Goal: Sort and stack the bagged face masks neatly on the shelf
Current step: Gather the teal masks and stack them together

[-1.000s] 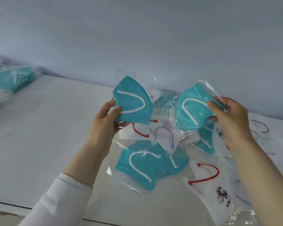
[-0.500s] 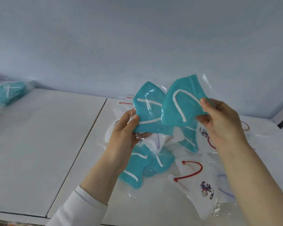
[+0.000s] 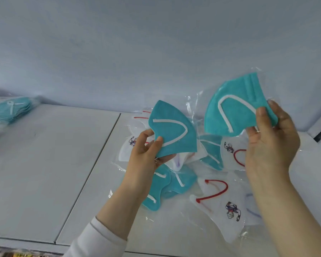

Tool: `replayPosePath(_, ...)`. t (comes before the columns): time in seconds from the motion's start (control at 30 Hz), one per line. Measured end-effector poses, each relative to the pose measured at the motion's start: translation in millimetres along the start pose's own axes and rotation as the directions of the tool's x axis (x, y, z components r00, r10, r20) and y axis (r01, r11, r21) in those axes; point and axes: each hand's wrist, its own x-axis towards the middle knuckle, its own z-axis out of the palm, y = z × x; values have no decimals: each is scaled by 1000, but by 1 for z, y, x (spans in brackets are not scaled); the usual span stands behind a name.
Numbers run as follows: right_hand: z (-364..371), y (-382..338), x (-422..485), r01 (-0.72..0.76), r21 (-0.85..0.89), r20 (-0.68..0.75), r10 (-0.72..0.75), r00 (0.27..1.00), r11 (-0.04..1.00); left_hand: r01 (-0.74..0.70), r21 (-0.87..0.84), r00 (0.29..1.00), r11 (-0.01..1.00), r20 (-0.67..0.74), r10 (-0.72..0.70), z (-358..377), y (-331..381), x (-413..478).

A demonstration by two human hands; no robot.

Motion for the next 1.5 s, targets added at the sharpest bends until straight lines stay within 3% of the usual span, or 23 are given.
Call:
replayPosePath(0.1,7,-9,-18,65,1,62,-65,996,998,59,-29,998,998,-2,-59,0,-1,4)
replayPosePath(0.17,10,-7,-18,-57,95,-21,60,998,994,66,-37,998,997,-1,-66,2,-3,5)
replayPosePath(0.3,18,6,-17,-273,256,-163,319,934,928,60,-67,998,996,18,-59,13,-11,2)
replayPosePath(0.47,12,-1,-3,-194,423,-237,315,919,885,14,-14,993,1000,-119,-16,15,-17,6)
replayPosePath(0.53,16,11,-3,-281,323,-209,358,910,904,11,-44,996,999,-86,-15,22,-18,6)
replayPosePath(0.63,24,46,-17,-398,-125,-179,373,910,909,-6,-105,1000,994,18,8,38,-19,4)
replayPosePath(0.7,26,62,-31,-384,-302,-156,352,923,873,-29,-89,999,996,28,32,43,-19,5)
replayPosePath(0.8,25,68,-47,-321,-405,-85,314,945,856,-71,3,997,997,-27,71,42,-16,5)
replayPosePath(0.9,23,63,-50,-221,-579,137,361,923,785,-123,118,986,985,-103,135,22,-4,9)
replayPosePath(0.97,20,59,-48,-81,-672,316,384,868,736,-157,166,967,974,-177,186,-4,10,13)
replayPosePath(1.03,17,62,-47,176,-717,512,339,789,674,-182,170,937,968,-269,224,-33,26,17)
replayPosePath(1.07,19,63,-49,320,-717,613,342,712,619,-185,165,925,969,-305,228,-45,32,18)
replayPosePath(1.13,24,69,-60,619,-648,760,432,486,444,-175,170,913,970,-340,225,-64,38,16)
replayPosePath(1.2,29,79,-69,804,-532,751,587,301,268,-157,172,908,972,-361,211,-75,38,12)
replayPosePath(1.23,31,82,-72,844,-493,722,641,261,212,-149,170,906,974,-371,204,-79,37,9)
replayPosePath(1.3,33,83,-74,866,-453,713,670,207,214,-136,167,902,976,-387,192,-84,35,2)
replayPosePath(1.4,28,74,-80,903,-330,801,588,112,277,-129,163,888,978,-419,187,-89,35,-7)
replayPosePath(1.47,22,74,-91,964,-163,849,527,28,211,-128,165,876,978,-444,189,-93,35,-12)
replayPosePath(1.5,18,77,-95,972,-141,878,478,35,188,-126,166,871,978,-454,189,-94,35,-15)
